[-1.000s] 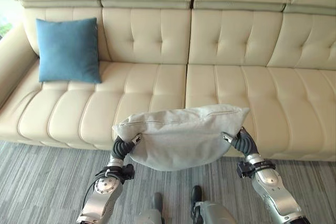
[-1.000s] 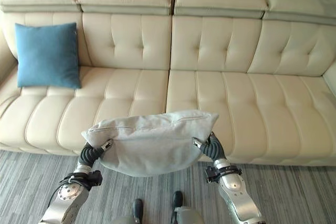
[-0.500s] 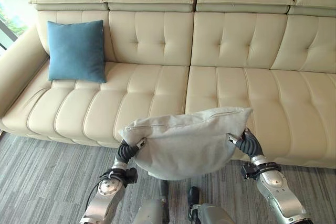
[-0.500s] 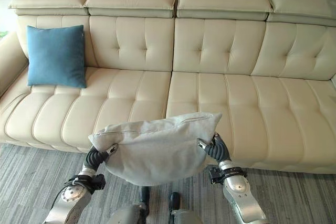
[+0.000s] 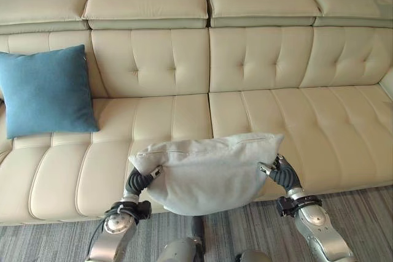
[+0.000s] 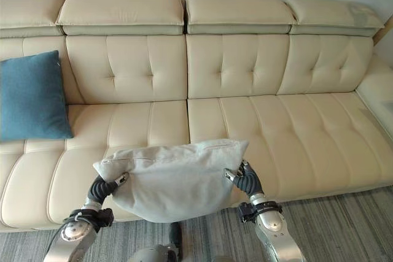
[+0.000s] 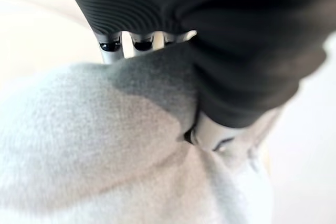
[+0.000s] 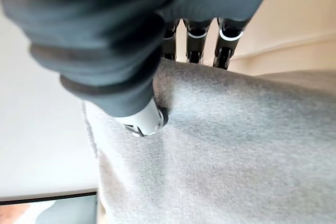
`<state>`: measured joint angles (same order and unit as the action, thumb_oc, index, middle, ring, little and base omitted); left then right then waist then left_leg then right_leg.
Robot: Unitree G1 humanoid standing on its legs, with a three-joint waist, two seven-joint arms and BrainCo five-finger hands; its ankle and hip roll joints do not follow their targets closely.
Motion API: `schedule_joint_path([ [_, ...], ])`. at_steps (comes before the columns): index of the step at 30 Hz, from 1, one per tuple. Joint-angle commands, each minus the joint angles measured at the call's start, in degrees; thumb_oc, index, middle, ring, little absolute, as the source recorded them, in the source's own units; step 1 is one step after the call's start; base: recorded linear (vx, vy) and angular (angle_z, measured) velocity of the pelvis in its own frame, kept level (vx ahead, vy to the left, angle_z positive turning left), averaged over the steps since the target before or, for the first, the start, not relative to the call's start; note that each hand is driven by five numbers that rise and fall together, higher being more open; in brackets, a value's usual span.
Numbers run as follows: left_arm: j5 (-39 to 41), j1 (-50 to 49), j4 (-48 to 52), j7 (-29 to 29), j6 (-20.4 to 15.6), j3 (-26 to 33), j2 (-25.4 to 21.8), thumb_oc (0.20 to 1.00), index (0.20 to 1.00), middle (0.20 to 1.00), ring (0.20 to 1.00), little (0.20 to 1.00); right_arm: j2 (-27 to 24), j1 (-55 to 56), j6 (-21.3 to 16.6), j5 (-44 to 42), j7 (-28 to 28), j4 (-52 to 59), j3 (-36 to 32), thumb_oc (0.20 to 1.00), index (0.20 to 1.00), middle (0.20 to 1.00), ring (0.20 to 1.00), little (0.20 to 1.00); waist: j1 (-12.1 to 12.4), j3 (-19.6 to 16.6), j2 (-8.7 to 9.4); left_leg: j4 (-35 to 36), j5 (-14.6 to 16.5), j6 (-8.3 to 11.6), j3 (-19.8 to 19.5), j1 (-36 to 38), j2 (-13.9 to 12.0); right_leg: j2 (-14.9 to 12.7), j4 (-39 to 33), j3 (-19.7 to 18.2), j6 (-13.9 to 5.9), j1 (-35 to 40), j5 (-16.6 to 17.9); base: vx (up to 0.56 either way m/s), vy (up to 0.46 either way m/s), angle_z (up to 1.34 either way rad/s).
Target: Pick up all the scattered cushions and arrange them neatly on the sofa.
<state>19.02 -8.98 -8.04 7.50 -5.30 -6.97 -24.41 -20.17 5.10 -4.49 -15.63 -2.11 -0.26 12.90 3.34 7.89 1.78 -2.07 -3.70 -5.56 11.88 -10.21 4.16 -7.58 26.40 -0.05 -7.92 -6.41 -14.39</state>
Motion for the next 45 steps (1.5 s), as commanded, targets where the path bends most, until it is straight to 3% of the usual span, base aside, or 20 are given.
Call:
schedule_joint_path([
  [1,-1.33,0.33,6.16,-0.63,-5.22,1.04,0.01,0.200,0.200,0.200,0.200,0.200,0.43,-4.54,-5.10,0.52,1.42,5.00,-0.85,0.200,0.200,0.200,0.200,0.200,-0.42,-1.04,-0.71,-0.34,4.05,4.05,-2.52,0.15,-3.49,2.00,-11.22,4.96,1.10,-0.51,8.33,0.14,-0.011,-0.17],
  [5,-0.98,0.34,5.70,-0.56,-5.47,1.16,0.59,0.200,0.200,0.200,0.200,0.200,0.16,-5.09,-5.16,0.88,1.67,4.81,-0.17,0.200,0.200,0.200,0.200,0.200,-1.98,0.70,-1.32,0.22,5.20,4.60,-3.75,3.68,-3.50,0.72,-16.80,6.61,0.17,-5.00,12.36,0.15,-0.074,0.07],
  [9,-1.08,-0.28,5.64,-1.27,-5.87,1.24,1.53,0.200,0.200,0.200,0.200,0.200,0.20,-3.89,-5.39,0.86,2.28,5.28,-0.70,0.200,0.200,0.200,0.200,0.200,-2.59,1.10,-0.09,-1.03,6.58,5.33,-5.18,5.37,-3.11,1.10,-18.19,5.09,0.06,-3.24,13.57,0.11,-0.145,0.39],
  [12,-0.64,-0.73,5.81,-1.78,-5.63,1.08,1.94,0.200,0.200,0.200,0.200,0.200,-0.67,-3.35,-4.97,0.52,2.63,4.91,-0.95,0.200,0.200,0.200,0.200,0.200,-2.39,0.28,-0.15,-0.89,6.51,6.17,-6.29,5.71,-3.83,1.76,-19.50,5.80,0.91,-1.57,13.05,0.12,-0.190,0.30],
  [15,-0.69,0.15,5.29,-1.22,-5.24,0.45,2.07,0.200,0.200,0.200,0.200,0.200,-1.82,-3.80,-4.73,0.12,2.36,5.54,-1.14,0.200,0.200,0.200,0.200,0.200,-2.45,-0.30,-0.88,0.34,5.64,7.54,-8.11,6.25,-4.89,2.59,-20.08,8.87,2.28,0.23,11.29,0.11,-0.188,0.63],
  [21,-0.70,3.01,5.29,0.40,-5.70,-0.10,2.55,0.200,0.200,0.200,0.200,0.200,-2.61,-6.54,-4.94,0.41,1.28,5.60,-0.17,0.200,0.200,0.200,0.200,0.200,-2.57,-0.77,-1.36,2.09,4.67,8.21,-8.78,6.99,-5.39,3.42,-21.28,10.15,3.01,1.24,10.46,0.06,-0.072,0.16],
  [32,-2.45,27.34,-2.24,13.44,-8.89,-6.44,2.80,0.200,0.200,0.200,0.200,0.200,0.26,-29.82,-6.69,3.58,-10.90,-4.84,5.87,0.200,0.200,0.200,0.200,0.200,-3.13,-0.35,-1.88,6.74,1.58,9.45,-8.54,6.01,-6.12,4.46,-23.32,10.16,3.13,-0.57,11.09,0.00,-0.020,-0.01],
  [33,-3.96,35.86,-6.64,17.18,-9.46,-8.96,2.11,0.200,0.200,0.200,0.200,0.200,1.38,-36.21,-7.12,4.10,-14.30,-8.60,7.15,0.200,0.200,0.200,0.200,0.200,-3.22,0.63,-2.11,6.90,0.80,9.76,-8.69,3.99,-6.22,4.54,-22.78,10.03,3.02,-3.05,11.47,-0.15,-0.012,0.01],
  [35,-6.19,43.67,-11.18,20.12,-9.69,-11.00,0.31,0.200,0.200,0.200,0.200,0.200,1.48,-42.64,-7.74,4.16,-16.76,-13.20,8.12,0.200,0.200,0.200,0.200,0.200,-3.25,1.61,-2.23,6.80,0.00,9.96,-8.81,1.31,-6.18,4.51,-21.89,9.70,2.91,-5.98,11.88,-0.16,0.001,0.01],
  [43,-7.04,61.14,-27.68,22.13,-8.31,-17.19,-4.88,0.200,0.200,0.200,0.200,0.200,-0.46,-58.13,-7.36,2.91,-21.96,-28.27,10.12,0.200,0.200,0.200,0.200,0.200,-3.20,4.03,-2.46,6.27,-1.90,9.78,-8.94,-6.19,-6.28,4.19,-19.29,7.98,2.52,-14.41,13.31,-0.06,0.014,-0.04],
  [44,-6.83,62.00,-29.03,22.18,-8.14,-17.45,-4.96,0.884,0.884,0.884,0.884,0.884,-0.20,-58.92,-7.22,2.46,-22.52,-29.36,9.94,0.200,0.200,0.200,0.200,0.200,-3.18,4.33,-2.51,6.21,-2.06,9.75,-9.03,-6.77,-6.28,4.13,-19.01,7.71,2.52,-15.11,13.33,-0.03,0.027,-0.01],
  [45,-6.57,62.61,-30.55,21.93,-7.94,-17.83,-5.03,1.000,1.000,1.000,1.000,1.000,-0.21,-59.38,-7.16,1.96,-22.87,-30.38,9.57,0.542,0.542,0.542,0.542,0.542,-3.23,4.43,-2.54,6.22,-2.16,9.73,-9.06,-7.18,-6.19,4.13,-18.72,7.64,2.55,-15.70,13.25,0.00,0.000,0.00],
])
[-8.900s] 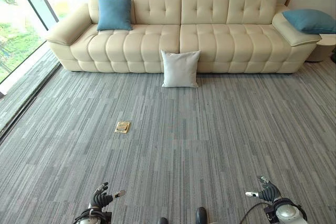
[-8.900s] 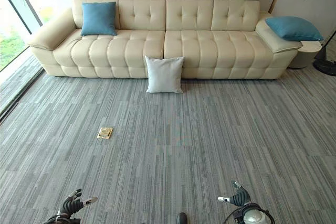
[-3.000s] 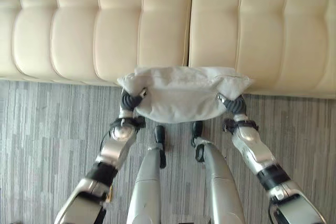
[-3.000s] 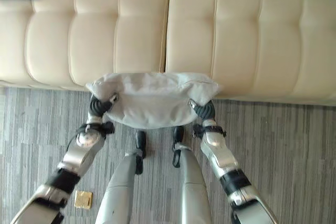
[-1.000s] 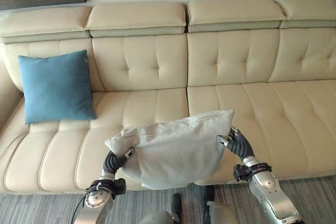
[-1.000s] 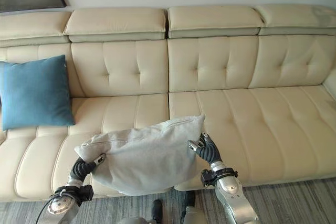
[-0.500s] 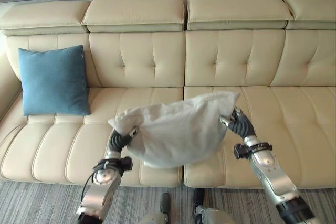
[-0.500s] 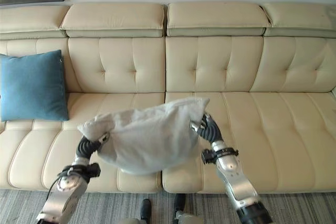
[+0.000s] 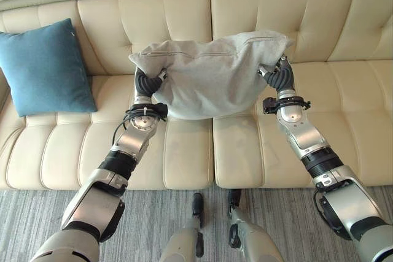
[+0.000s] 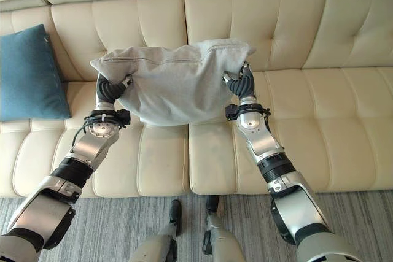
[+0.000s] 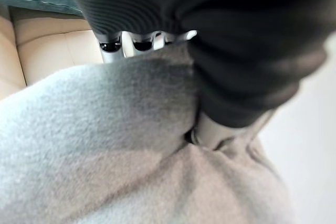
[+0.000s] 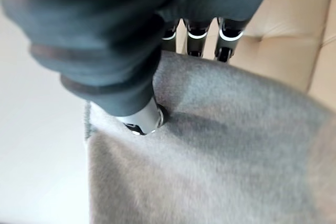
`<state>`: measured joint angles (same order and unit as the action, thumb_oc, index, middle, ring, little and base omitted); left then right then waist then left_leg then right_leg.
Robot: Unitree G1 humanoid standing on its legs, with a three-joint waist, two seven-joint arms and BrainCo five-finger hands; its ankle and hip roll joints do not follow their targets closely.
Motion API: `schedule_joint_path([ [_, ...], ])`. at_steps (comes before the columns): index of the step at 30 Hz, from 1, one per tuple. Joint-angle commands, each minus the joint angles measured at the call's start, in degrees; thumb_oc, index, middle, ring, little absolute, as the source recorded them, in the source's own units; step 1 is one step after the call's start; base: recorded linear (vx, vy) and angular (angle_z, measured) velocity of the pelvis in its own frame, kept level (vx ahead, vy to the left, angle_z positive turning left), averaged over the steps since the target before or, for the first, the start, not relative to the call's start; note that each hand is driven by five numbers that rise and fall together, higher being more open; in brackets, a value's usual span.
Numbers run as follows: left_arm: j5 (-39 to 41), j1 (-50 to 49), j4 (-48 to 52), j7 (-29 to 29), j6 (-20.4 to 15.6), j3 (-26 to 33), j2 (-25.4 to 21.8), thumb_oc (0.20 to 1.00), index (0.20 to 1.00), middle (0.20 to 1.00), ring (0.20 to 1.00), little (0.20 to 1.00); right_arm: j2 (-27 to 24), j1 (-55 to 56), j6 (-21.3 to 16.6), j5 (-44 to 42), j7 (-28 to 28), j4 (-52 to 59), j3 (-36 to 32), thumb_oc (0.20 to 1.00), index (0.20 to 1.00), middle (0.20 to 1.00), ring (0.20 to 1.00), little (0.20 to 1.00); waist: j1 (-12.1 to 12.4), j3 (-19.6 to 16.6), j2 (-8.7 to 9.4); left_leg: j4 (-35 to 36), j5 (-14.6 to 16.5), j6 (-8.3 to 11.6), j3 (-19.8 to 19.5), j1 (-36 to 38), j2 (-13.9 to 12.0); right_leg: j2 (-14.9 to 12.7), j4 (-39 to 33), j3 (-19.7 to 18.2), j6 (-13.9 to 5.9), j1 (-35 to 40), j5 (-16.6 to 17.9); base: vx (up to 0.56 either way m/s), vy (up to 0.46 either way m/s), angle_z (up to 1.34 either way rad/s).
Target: Pick up all the scattered cushions and arrange them neatly on the sofa.
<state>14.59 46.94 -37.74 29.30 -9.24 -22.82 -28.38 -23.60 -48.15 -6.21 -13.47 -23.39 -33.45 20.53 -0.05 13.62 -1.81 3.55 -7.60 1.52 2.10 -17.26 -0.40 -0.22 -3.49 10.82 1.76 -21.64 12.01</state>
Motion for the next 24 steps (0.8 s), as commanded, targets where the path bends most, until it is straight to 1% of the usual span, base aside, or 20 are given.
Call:
schedule_joint_path([
  [1,-1.78,7.06,-1.64,0.20,-3.80,-1.68,-1.07,1.000,1.000,1.000,1.000,1.000,3.39,-6.41,-5.17,-0.53,-1.91,1.97,1.67,0.765,0.765,0.765,0.765,0.765,0.13,-1.12,0.99,0.66,1.65,2.65,0.76,-0.40,-1.61,-3.26,11.17,-3.23,-7.15,-0.74,-13.15,0.00,0.000,0.00],
  [2,-1.36,7.14,-2.39,0.26,-3.64,-1.25,-1.38,1.000,1.000,1.000,1.000,1.000,3.56,-6.69,-5.03,-0.84,-2.20,1.26,1.42,1.000,1.000,1.000,1.000,1.000,0.12,-0.64,0.96,0.60,1.82,2.62,0.80,-0.47,-1.50,-3.32,11.61,-3.27,-7.20,-1.07,-13.49,0.00,0.000,0.00],
  [4,-0.90,7.20,-2.76,0.11,-3.65,-1.02,-1.43,1.000,1.000,1.000,1.000,1.000,3.68,-6.83,-5.02,-1.08,-2.27,1.05,1.18,1.000,1.000,1.000,1.000,1.000,0.11,-0.58,0.93,0.65,1.79,2.59,0.71,-0.56,-1.50,-3.30,11.62,-3.40,-7.17,-1.23,-13.53,0.00,0.000,0.00],
  [7,0.80,7.79,-4.91,-0.47,-3.51,0.28,-3.43,1.000,1.000,1.000,1.000,1.000,2.53,-8.46,-4.62,-1.42,-2.60,0.38,1.01,1.000,1.000,1.000,1.000,1.000,0.12,-0.40,0.95,1.01,1.63,2.55,0.56,-0.71,-1.32,-3.24,11.01,-3.54,-7.28,-1.18,-13.07,0.00,0.000,0.00],
  [11,2.84,9.37,-8.10,-1.73,-3.42,1.46,-8.29,1.000,1.000,1.000,1.000,1.000,-0.39,-12.12,-4.65,-2.82,-2.38,-0.58,1.26,1.000,1.000,1.000,1.000,1.000,0.37,-0.35,1.14,1.22,2.03,2.63,0.60,-0.19,-1.09,-3.22,10.20,-3.63,-7.50,-0.47,-12.75,0.01,0.005,0.00],
  [12,3.53,10.50,-10.22,-2.57,-3.09,1.65,-10.83,1.000,1.000,1.000,1.000,1.000,-2.35,-14.42,-4.62,-4.05,-2.18,-1.80,1.61,1.000,1.000,1.000,1.000,1.000,0.59,-0.30,1.33,1.28,2.07,2.70,0.52,-0.09,-1.02,-3.24,9.64,-3.63,-7.60,-0.14,-12.41,0.00,0.000,0.00],
  [14,4.10,11.22,-11.34,-3.04,-3.01,1.51,-11.69,1.000,1.000,1.000,1.000,1.000,-3.05,-15.36,-4.52,-4.73,-2.05,-2.50,1.81,1.000,1.000,1.000,1.000,1.000,0.62,-0.41,1.38,1.40,1.81,2.70,0.51,-0.33,-0.98,-3.26,9.10,-3.57,-7.67,-0.12,-11.96,0.00,0.000,0.00],
  [18,6.79,12.20,-14.56,-4.45,-2.55,2.14,-13.78,1.000,1.000,1.000,1.000,1.000,-4.76,-16.84,-3.79,-9.60,-1.60,-6.77,1.15,1.000,1.000,1.000,1.000,1.000,1.10,-0.43,1.79,1.42,2.08,2.84,0.34,-0.22,-0.71,-3.30,8.18,-3.33,-7.88,0.64,-11.49,0.02,0.012,0.02],
  [20,8.42,11.39,-14.46,-5.13,-2.58,3.01,-14.14,1.000,1.000,1.000,1.000,1.000,-5.61,-16.46,-3.20,-12.14,-1.27,-8.45,0.08,1.000,1.000,1.000,1.000,1.000,1.48,-0.41,1.98,1.45,2.12,2.87,0.18,-0.22,-0.59,-3.30,7.49,-3.16,-7.97,1.04,-11.20,0.02,0.009,0.01],
  [24,10.72,8.12,-14.72,-6.82,-2.86,5.23,-13.83,1.000,1.000,1.000,1.000,1.000,-6.20,-13.33,-4.03,-16.51,-1.51,-8.82,-3.91,1.000,1.000,1.000,1.000,1.000,1.64,-0.76,2.57,1.44,2.18,2.83,0.04,-0.29,-0.30,-3.34,6.16,-3.15,-8.12,1.74,-10.45,0.02,0.033,0.04],
])
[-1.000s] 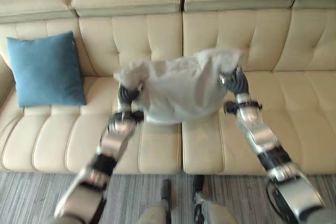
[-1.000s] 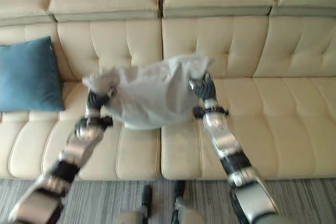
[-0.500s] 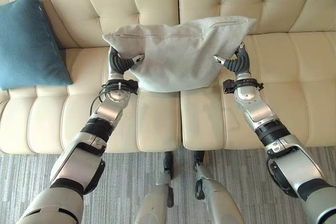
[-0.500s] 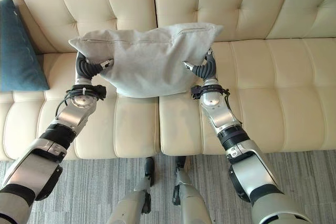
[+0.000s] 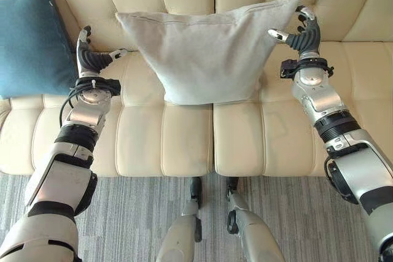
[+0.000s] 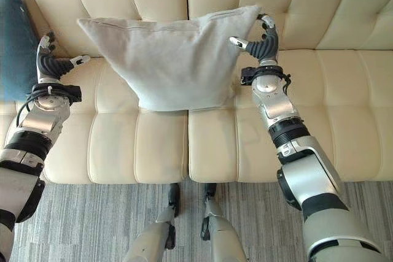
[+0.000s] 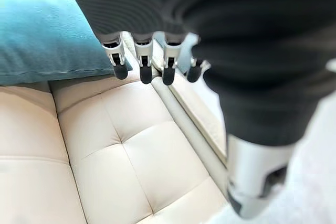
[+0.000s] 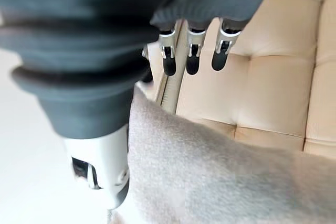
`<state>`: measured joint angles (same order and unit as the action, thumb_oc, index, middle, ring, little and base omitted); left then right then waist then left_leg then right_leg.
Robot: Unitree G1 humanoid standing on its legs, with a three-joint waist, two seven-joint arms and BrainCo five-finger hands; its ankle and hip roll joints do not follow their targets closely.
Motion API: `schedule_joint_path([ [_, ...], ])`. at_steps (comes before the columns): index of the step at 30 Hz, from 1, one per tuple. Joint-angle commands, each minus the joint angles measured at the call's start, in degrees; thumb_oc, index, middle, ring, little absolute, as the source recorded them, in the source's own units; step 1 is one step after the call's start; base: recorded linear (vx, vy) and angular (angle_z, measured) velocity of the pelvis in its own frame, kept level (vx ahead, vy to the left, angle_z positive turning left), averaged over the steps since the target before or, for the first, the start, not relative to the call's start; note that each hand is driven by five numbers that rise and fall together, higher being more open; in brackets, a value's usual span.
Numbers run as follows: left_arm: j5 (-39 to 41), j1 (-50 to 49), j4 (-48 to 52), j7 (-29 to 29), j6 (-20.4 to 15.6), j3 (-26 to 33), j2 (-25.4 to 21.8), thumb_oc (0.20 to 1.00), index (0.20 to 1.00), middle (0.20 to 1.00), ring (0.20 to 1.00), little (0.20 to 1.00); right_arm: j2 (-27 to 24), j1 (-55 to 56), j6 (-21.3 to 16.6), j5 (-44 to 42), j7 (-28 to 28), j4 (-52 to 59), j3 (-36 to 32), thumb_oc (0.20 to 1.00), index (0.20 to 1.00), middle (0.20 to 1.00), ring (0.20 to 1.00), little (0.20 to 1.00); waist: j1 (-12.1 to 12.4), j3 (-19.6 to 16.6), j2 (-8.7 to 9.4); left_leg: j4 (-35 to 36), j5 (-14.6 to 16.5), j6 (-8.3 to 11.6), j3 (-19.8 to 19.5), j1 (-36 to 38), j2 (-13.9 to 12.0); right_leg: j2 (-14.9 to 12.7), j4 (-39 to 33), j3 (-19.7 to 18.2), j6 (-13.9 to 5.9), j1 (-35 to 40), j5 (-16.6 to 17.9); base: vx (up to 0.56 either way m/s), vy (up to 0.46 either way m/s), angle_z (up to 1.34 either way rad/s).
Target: Pick up all the scattered cushions and arrange them neatly on the sofa.
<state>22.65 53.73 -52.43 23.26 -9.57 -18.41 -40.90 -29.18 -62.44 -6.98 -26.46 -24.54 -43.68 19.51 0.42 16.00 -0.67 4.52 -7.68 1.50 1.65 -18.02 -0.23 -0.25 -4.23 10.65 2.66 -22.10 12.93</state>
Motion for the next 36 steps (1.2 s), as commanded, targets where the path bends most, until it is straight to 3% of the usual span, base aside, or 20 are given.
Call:
schedule_joint_path([
  [1,2.73,-0.23,0.94,-1.14,-2.78,1.55,-1.30,1.000,1.000,1.000,1.000,1.000,-0.79,2.40,-3.33,-3.86,-0.19,2.18,-3.93,1.000,1.000,1.000,1.000,1.000,1.20,-3.20,1.55,0.46,2.37,2.83,0.45,0.52,-0.43,-3.34,6.69,-3.06,-9.04,2.43,-11.30,0.04,0.043,0.01],
  [10,1.69,-20.71,16.99,-4.64,-4.06,8.41,2.53,1.000,1.000,1.000,1.000,1.000,-2.87,18.30,-3.92,-0.20,2.33,12.19,-10.97,1.000,1.000,1.000,1.000,1.000,1.88,-3.40,2.30,0.30,3.53,2.15,1.06,1.58,0.23,-4.01,6.10,-3.46,-9.19,3.97,-10.97,0.01,0.036,0.04],
  [11,0.09,-30.77,24.29,-7.00,-3.96,11.28,4.56,1.000,1.000,1.000,1.000,1.000,-2.27,27.04,-2.31,2.98,5.97,17.34,-11.84,1.000,1.000,1.000,1.000,1.000,2.06,-3.47,2.54,0.27,3.88,1.85,1.42,2.48,0.20,-3.99,5.49,-3.64,-9.26,4.99,-10.84,0.02,0.035,-0.01],
  [14,-1.98,-38.95,28.12,-9.52,-3.00,12.76,6.65,1.000,1.000,1.000,1.000,1.000,-1.66,35.66,-1.04,7.04,9.15,21.56,-12.61,1.000,1.000,1.000,1.000,1.000,1.87,-4.27,2.90,0.39,4.37,1.54,1.67,3.96,0.25,-3.97,5.02,-3.61,-9.47,6.53,-10.87,0.07,0.029,-0.11],
  [15,-5.44,-45.81,28.12,-11.67,-1.95,14.39,7.87,1.000,1.000,1.000,1.000,1.000,-1.45,42.93,-0.36,10.89,12.30,23.24,-13.61,1.000,1.000,1.000,1.000,1.000,1.61,-5.07,3.16,0.45,5.10,1.17,1.98,5.71,0.40,-4.09,4.81,-3.52,-9.73,8.32,-11.05,0.12,0.050,-0.14],
  [19,-10.51,-56.44,25.49,-15.08,1.08,18.04,11.38,1.000,1.000,1.000,1.000,1.000,-0.63,55.81,1.27,19.22,17.40,23.80,-15.29,1.000,1.000,1.000,1.000,1.000,1.21,-6.04,3.19,0.06,6.46,0.55,2.11,9.15,0.70,-4.61,4.80,-3.30,-10.19,11.87,-11.65,0.07,0.063,-0.08],
  [25,-18.59,-63.22,15.25,-18.63,4.09,17.07,14.60,1.000,1.000,1.000,1.000,1.000,3.94,64.80,2.89,23.98,21.63,12.42,-15.31,1.000,1.000,1.000,1.000,1.000,-0.31,-8.33,2.80,-0.62,8.12,-0.13,3.68,13.88,1.26,-5.42,5.08,-4.41,-11.08,15.66,-11.59,0.01,0.121,-0.12],
  [29,-16.91,-64.75,11.18,-17.95,4.22,18.82,17.43,1.000,1.000,1.000,1.000,1.000,6.01,66.63,3.90,24.24,22.06,6.51,-15.82,1.000,1.000,1.000,1.000,1.000,-0.52,-8.56,2.71,-0.23,8.20,-0.90,5.31,15.54,1.58,-5.97,6.22,-5.86,-12.51,15.14,-10.03,-0.15,0.112,-0.37],
  [30,-16.19,-64.39,11.16,-17.58,4.19,18.85,17.31,1.000,1.000,1.000,1.000,1.000,6.92,66.73,3.74,23.49,21.69,6.14,-16.12,1.000,1.000,1.000,1.000,1.000,-0.42,-7.86,2.43,-0.15,7.47,-1.17,5.41,15.18,1.15,-5.82,10.30,-6.23,-12.79,14.06,-10.56,-0.44,0.040,-0.63],
  [31,-16.34,-63.43,11.93,-17.07,4.31,18.63,16.66,1.000,1.000,1.000,1.000,1.000,7.85,66.60,3.42,22.46,21.30,5.35,-16.08,1.000,1.000,1.000,1.000,1.000,-0.55,-6.88,1.77,-0.39,6.09,-1.57,4.72,14.05,0.29,-4.21,17.24,-7.99,-12.20,13.24,-13.64,-0.34,-0.002,-0.47],
  [32,-16.34,-63.42,11.93,-17.06,4.32,18.64,16.65,1.000,1.000,1.000,1.000,1.000,7.86,66.57,3.40,22.45,21.30,5.32,-16.08,1.000,1.000,1.000,1.000,1.000,-0.55,-6.82,1.88,-0.43,6.13,-1.57,4.73,14.08,0.39,-4.33,17.70,-8.04,-12.21,13.07,-13.94,-0.43,-0.084,0.05],
  [33,-15.80,-62.31,11.74,-16.23,4.11,18.32,16.62,1.000,1.000,1.000,1.000,1.000,8.55,66.61,3.12,21.62,20.75,4.50,-15.56,1.000,1.000,1.000,1.000,1.000,-0.05,-7.46,1.52,-0.21,4.77,-1.52,4.25,12.81,-0.11,-3.12,23.93,-8.51,-11.02,14.61,-16.20,-0.23,-0.081,0.19],
  [35,-15.59,-62.59,11.90,-15.75,4.31,18.38,16.70,1.000,1.000,1.000,1.000,1.000,8.60,66.80,3.03,21.51,20.25,4.42,-15.79,1.000,1.000,1.000,1.000,1.000,0.32,-7.66,2.34,-0.33,4.47,-1.42,4.25,12.22,0.46,-3.11,23.41,-8.75,-10.77,17.00,-16.92,-0.25,-0.154,0.22],
  [36,-14.71,-61.80,12.60,-15.41,3.90,18.08,17.13,1.000,1.000,1.000,1.000,1.000,8.92,66.37,3.04,20.65,20.40,5.01,-14.91,1.000,1.000,1.000,1.000,1.000,1.36,-7.78,3.00,-0.63,2.75,-0.41,3.55,10.23,0.50,-1.97,18.89,-8.54,-9.26,19.16,-20.15,-0.27,-0.253,0.17],
])
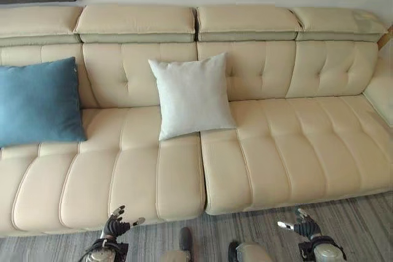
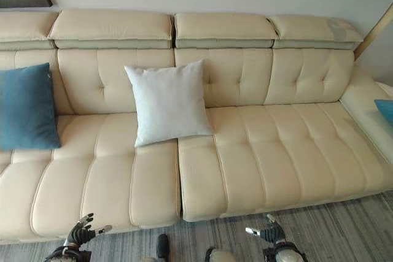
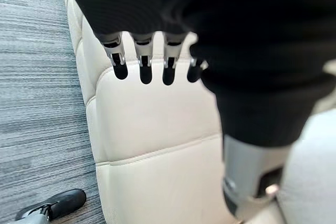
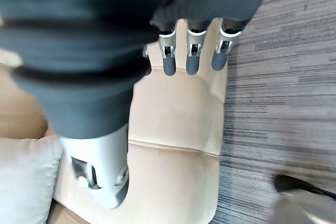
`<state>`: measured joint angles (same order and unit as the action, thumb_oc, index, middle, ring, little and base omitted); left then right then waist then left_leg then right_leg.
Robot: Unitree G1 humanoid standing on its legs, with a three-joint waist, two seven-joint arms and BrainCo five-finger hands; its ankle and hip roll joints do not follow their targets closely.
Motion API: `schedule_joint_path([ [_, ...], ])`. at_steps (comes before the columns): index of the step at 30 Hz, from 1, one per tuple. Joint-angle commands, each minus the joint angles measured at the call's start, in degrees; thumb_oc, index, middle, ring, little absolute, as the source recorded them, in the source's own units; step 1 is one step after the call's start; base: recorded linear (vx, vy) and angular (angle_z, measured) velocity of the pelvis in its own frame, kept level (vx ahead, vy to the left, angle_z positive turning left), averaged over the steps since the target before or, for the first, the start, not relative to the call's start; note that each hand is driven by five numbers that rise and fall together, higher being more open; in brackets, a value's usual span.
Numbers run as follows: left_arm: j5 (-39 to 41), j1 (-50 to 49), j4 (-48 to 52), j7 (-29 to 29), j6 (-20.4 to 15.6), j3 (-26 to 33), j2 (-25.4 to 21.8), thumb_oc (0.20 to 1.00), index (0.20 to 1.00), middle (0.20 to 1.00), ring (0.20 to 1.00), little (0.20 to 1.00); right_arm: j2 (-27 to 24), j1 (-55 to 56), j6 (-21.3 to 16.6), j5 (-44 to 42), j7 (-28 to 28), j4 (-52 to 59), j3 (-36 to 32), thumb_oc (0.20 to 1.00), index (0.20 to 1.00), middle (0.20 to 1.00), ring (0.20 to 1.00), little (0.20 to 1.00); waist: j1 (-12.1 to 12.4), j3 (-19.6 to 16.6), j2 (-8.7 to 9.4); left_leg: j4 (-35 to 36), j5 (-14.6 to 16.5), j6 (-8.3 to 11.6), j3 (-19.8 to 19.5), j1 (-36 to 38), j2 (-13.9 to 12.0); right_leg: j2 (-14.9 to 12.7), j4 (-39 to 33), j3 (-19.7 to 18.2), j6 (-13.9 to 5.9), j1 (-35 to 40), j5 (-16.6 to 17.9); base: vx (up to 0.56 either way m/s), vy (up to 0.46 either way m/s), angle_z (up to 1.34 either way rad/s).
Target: Pick up all the scattered cushions and arrange them neatly on the sofa.
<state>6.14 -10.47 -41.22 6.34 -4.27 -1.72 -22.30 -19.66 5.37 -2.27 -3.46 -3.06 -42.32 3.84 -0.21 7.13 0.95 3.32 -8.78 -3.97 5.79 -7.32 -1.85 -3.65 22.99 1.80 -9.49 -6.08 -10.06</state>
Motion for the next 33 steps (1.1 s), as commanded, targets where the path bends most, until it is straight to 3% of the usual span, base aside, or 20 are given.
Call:
schedule_joint_path([
  [1,2.17,2.87,0.99,1.72,-1.69,1.04,-1.16,1.000,1.000,1.000,1.000,1.000,-0.34,-1.50,-1.62,-2.80,-1.13,3.80,0.86,1.000,1.000,1.000,1.000,1.000,2.24,0.82,1.90,0.48,2.97,5.54,-0.49,-1.80,2.56,1.94,-13.15,0.04,3.50,5.16,2.39,-0.26,-0.271,0.24],
  [5,2.91,3.88,1.96,1.71,-1.79,-0.04,0.14,1.000,1.000,1.000,1.000,1.000,-1.50,-2.14,-1.96,-4.91,-2.39,5.24,0.05,1.000,1.000,1.000,1.000,1.000,2.20,2.44,1.36,-4.22,0.01,9.18,-0.73,-8.68,1.74,3.91,-21.41,-0.41,5.47,5.96,3.57,-0.26,-0.158,0.49],
  [6,3.05,4.22,2.50,1.50,-1.77,-0.36,0.42,1.000,1.000,1.000,1.000,1.000,-2.19,-2.59,-1.89,-5.00,-2.67,5.71,-0.15,1.000,1.000,1.000,1.000,1.000,2.12,3.28,1.29,-6.19,1.04,9.36,-1.19,-9.66,1.99,3.70,-22.04,-0.16,5.50,5.41,4.18,-0.41,-0.061,0.45],
  [7,2.17,3.49,3.34,0.42,-1.51,-0.47,0.49,1.000,1.000,1.000,1.000,1.000,-2.79,-2.53,-1.73,-4.90,-2.26,6.47,-0.61,1.000,1.000,1.000,1.000,1.000,1.05,3.20,2.39,-10.16,6.45,7.17,-2.61,-7.88,3.28,1.91,-21.50,0.31,5.01,3.73,6.14,-0.30,-0.032,0.13],
  [8,2.17,3.51,3.34,0.42,-1.51,-0.47,0.50,1.000,1.000,1.000,1.000,1.000,-2.79,-2.55,-1.72,-4.90,-2.26,6.47,-0.62,1.000,1.000,1.000,1.000,1.000,1.02,3.08,2.35,-10.13,6.34,7.18,-2.65,-8.06,3.25,1.96,-21.54,0.34,5.01,3.57,6.25,-0.22,-0.003,-0.05],
  [10,3.09,2.74,4.41,0.13,-1.67,-0.31,0.98,1.000,1.000,1.000,1.000,1.000,-2.71,-2.37,-1.85,-5.06,-2.00,7.11,-0.97,1.000,1.000,1.000,1.000,1.000,0.43,2.91,2.73,-11.01,9.58,6.72,-5.70,-5.61,4.31,1.41,-21.29,-0.27,4.73,2.24,7.48,-0.07,0.033,0.10],
  [13,3.40,1.90,5.27,0.32,-1.52,-0.43,1.32,1.000,1.000,1.000,1.000,1.000,-2.48,-1.95,-1.98,-5.06,-1.95,6.66,-1.15,1.000,1.000,1.000,1.000,1.000,0.08,2.35,2.03,-9.11,9.75,6.26,-8.15,-3.82,4.54,1.90,-21.28,-0.93,4.60,1.80,7.51,0.02,0.049,-0.11],
  [16,3.07,2.02,5.29,-0.41,-1.47,-0.74,0.31,1.000,1.000,1.000,1.000,1.000,-1.82,-1.34,-1.90,-7.20,-1.47,5.97,-2.27,1.000,1.000,1.000,1.000,1.000,-1.22,0.94,1.43,-4.39,9.43,5.31,-6.54,-0.19,4.12,1.88,-20.73,-1.95,3.92,1.37,7.78,0.06,0.125,-0.16],
  [22,3.08,1.91,5.91,-0.91,-1.28,-0.74,-0.09,1.000,1.000,1.000,1.000,1.000,-1.31,-1.48,-1.32,-7.55,-1.23,5.30,-2.09,1.000,1.000,1.000,1.000,1.000,-1.60,1.20,1.51,-4.85,10.66,4.33,-4.20,0.90,4.25,1.86,-19.49,-5.28,3.10,0.51,8.76,0.01,0.090,-0.62],
  [26,2.80,1.28,6.58,-0.98,-1.15,-0.62,-0.21,1.000,1.000,1.000,1.000,1.000,-1.04,-1.57,-0.82,-7.13,-1.17,5.44,-1.39,1.000,1.000,1.000,1.000,1.000,-1.80,1.41,1.64,-5.88,12.04,3.58,-0.81,1.52,3.96,2.64,-18.03,-9.22,2.21,-1.38,9.77,0.00,0.073,-0.78],
  [29,2.46,1.24,6.87,-0.91,-1.10,-0.70,-0.40,1.000,1.000,1.000,1.000,1.000,-0.81,-1.72,-0.83,-6.96,-1.10,5.91,-1.09,1.000,1.000,1.000,1.000,1.000,-2.09,1.91,1.70,-6.06,12.65,3.36,1.62,2.16,3.36,3.02,-16.63,-9.95,1.50,-2.77,10.22,-0.02,0.018,-0.83],
  [30,2.52,1.34,7.11,-0.88,-1.10,-0.62,-0.50,1.000,1.000,1.000,1.000,1.000,-0.67,-2.01,-0.85,-6.77,-1.16,5.97,-0.86,1.000,1.000,1.000,1.000,1.000,-1.95,2.10,1.75,-6.22,12.68,3.32,2.78,2.01,2.88,2.85,-15.91,-9.30,1.35,-3.70,10.48,-0.03,-0.030,-1.11],
  [31,2.72,1.40,8.28,-0.65,-1.18,-0.53,-0.82,1.000,1.000,1.000,1.000,1.000,-0.57,-2.72,-1.08,-6.62,-1.46,5.98,-0.52,1.000,1.000,1.000,1.000,1.000,-1.14,2.53,1.56,-6.42,13.03,3.38,4.64,2.29,1.95,1.46,-15.53,-5.34,1.24,-4.14,10.22,-0.01,-0.091,-1.09],
  [32,2.71,1.62,8.65,-0.69,-1.08,-0.61,-0.85,1.000,1.000,1.000,1.000,1.000,-0.27,-3.17,-0.93,-6.25,-1.66,6.28,-0.09,1.000,1.000,1.000,1.000,1.000,-0.72,2.47,1.23,-6.09,13.15,3.64,6.47,3.05,0.71,-1.05,-15.11,1.63,1.83,-3.73,9.29,0.01,-0.180,-1.76],
  [33,3.25,2.09,8.54,-0.45,-0.98,-0.50,-0.90,1.000,1.000,1.000,1.000,1.000,0.11,-4.28,-1.02,-6.09,-1.96,6.24,0.42,1.000,1.000,1.000,1.000,1.000,0.53,1.99,1.14,-6.25,13.30,4.08,9.92,4.10,-1.43,-4.95,-13.88,11.74,2.66,-3.08,8.28,0.03,-0.161,-1.74],
])
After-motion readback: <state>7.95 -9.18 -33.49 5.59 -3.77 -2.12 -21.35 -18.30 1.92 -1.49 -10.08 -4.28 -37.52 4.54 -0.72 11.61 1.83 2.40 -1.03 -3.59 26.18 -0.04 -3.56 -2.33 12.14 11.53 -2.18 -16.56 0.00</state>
